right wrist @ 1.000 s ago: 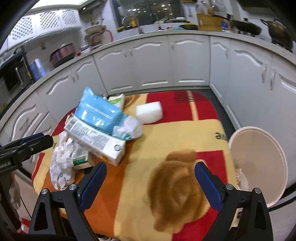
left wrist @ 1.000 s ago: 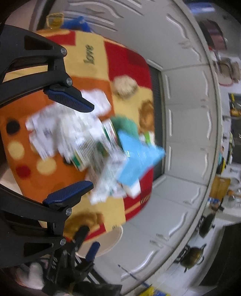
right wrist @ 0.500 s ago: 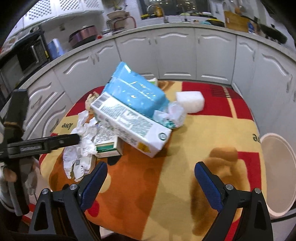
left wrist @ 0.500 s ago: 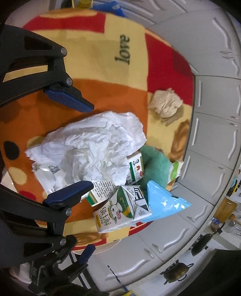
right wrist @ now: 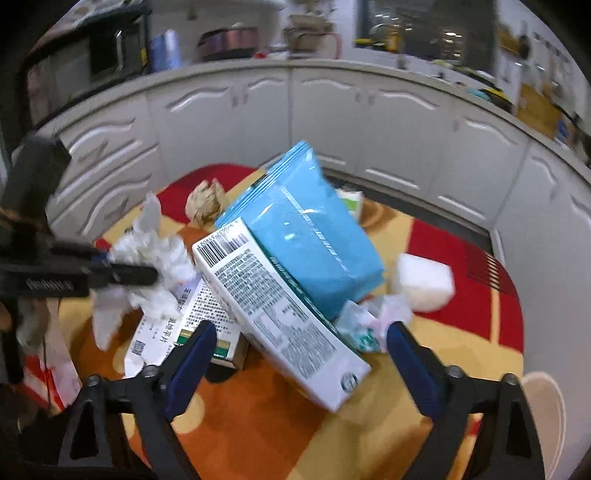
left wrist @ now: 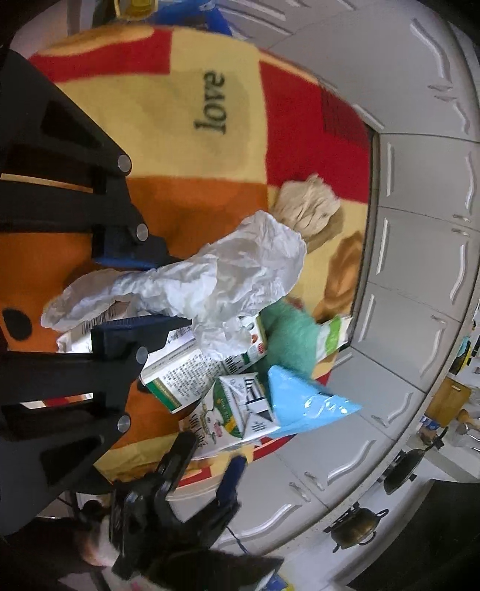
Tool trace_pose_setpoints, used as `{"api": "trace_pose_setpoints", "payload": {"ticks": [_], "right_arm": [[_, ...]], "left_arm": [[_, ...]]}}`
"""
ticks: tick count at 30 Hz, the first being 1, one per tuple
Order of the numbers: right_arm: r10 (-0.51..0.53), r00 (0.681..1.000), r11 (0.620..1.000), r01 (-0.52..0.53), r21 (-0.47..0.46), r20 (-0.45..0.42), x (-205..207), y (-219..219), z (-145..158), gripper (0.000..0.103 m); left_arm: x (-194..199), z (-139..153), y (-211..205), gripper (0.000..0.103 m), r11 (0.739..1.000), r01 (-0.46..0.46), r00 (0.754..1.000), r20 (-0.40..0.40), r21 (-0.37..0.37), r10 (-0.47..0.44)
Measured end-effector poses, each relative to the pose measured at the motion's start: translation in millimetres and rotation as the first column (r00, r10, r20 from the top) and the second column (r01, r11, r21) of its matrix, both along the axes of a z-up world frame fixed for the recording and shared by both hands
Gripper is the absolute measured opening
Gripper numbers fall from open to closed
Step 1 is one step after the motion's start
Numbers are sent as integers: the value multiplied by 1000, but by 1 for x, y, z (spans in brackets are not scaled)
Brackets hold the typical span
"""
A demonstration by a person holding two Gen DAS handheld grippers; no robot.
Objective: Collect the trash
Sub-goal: 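Grasp the white milk carton with the right tool while the left tool grasps crumpled tissue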
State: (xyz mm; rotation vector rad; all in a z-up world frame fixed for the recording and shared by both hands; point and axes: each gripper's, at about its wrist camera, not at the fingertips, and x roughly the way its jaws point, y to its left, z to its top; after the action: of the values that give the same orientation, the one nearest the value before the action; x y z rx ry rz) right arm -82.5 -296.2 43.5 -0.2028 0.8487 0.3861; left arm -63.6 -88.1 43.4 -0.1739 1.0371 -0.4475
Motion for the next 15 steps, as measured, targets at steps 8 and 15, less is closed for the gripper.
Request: {"api": "trace_pose_setpoints", "payload": {"ticks": [8, 15], "right_arm": [[46, 997, 991, -38, 129, -59, -3, -5, -2, 43], [-6, 990, 985, 29, 168, -138, -23, -10, -8, 42]], "left_arm": [[-6, 12, 4, 18, 1000, -17, 999, 29, -4, 17], [-8, 19, -1, 18, 1000, -6, 998, 55, 1, 6]]}}
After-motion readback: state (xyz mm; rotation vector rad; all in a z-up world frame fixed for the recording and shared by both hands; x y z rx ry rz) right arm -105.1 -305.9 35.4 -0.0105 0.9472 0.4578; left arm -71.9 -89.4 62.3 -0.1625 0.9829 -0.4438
